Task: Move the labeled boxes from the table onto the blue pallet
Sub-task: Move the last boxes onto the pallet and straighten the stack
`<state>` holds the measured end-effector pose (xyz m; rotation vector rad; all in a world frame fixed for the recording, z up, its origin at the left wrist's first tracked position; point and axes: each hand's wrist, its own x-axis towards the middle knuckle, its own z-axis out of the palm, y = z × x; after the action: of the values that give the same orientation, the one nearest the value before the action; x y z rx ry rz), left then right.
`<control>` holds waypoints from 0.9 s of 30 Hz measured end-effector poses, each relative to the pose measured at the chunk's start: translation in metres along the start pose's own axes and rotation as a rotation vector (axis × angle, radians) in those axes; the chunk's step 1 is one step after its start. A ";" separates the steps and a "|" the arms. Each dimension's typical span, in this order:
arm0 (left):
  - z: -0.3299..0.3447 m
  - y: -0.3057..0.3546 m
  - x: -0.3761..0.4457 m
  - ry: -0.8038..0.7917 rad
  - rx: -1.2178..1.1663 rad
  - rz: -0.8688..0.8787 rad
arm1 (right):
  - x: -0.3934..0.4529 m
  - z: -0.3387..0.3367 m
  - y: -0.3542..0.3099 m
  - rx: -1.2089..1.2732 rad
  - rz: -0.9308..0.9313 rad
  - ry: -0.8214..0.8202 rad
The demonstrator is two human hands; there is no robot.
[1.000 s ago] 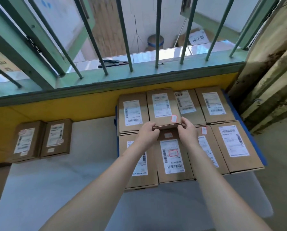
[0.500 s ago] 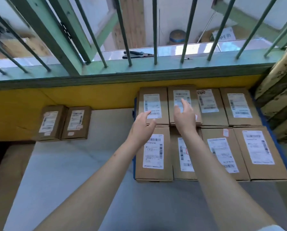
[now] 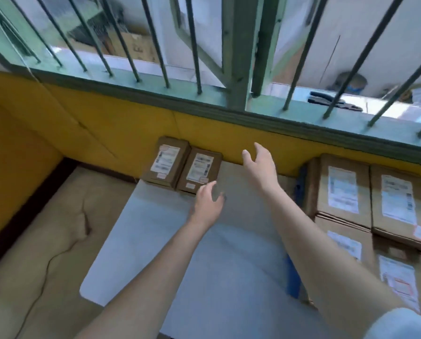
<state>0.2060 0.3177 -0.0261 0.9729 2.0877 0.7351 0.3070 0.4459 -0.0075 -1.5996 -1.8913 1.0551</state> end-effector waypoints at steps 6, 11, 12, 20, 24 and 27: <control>-0.053 -0.081 0.052 -0.028 -0.102 -0.141 | 0.039 0.126 -0.034 -0.204 -0.007 -0.185; -0.056 -0.123 0.093 -0.094 -0.142 -0.265 | 0.080 0.182 -0.009 -0.428 0.052 -0.324; -0.052 -0.130 0.101 -0.111 -0.144 -0.276 | 0.090 0.188 -0.003 -0.501 0.040 -0.336; -0.028 -0.155 0.127 -0.071 -0.734 -0.546 | 0.148 0.214 0.030 -0.848 0.083 -0.339; -0.022 -0.167 0.134 -0.023 -1.062 -0.699 | 0.157 0.218 0.037 -0.893 0.071 -0.318; -0.021 -0.168 0.133 -0.023 -1.171 -0.696 | 0.157 0.215 0.039 -0.882 0.115 -0.310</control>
<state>0.0588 0.3280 -0.1833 -0.3650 1.3820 1.2628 0.1341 0.5418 -0.1906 -2.0924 -2.7372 0.5249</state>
